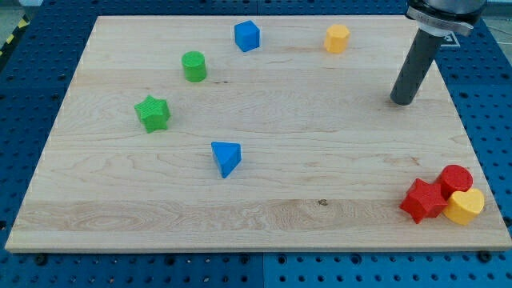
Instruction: Touch the right side of the yellow hexagon
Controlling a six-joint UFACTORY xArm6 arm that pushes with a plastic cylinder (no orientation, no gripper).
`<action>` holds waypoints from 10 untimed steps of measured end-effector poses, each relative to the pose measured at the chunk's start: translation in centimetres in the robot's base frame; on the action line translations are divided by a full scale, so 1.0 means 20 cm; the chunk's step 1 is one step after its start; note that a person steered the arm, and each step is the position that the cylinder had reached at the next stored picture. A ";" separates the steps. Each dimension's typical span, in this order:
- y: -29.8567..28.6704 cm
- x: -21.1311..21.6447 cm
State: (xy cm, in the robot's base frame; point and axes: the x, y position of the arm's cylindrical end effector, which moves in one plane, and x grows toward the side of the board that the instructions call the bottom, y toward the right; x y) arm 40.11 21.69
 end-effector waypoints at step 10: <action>-0.19 -0.68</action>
State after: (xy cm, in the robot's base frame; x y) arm 26.42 17.92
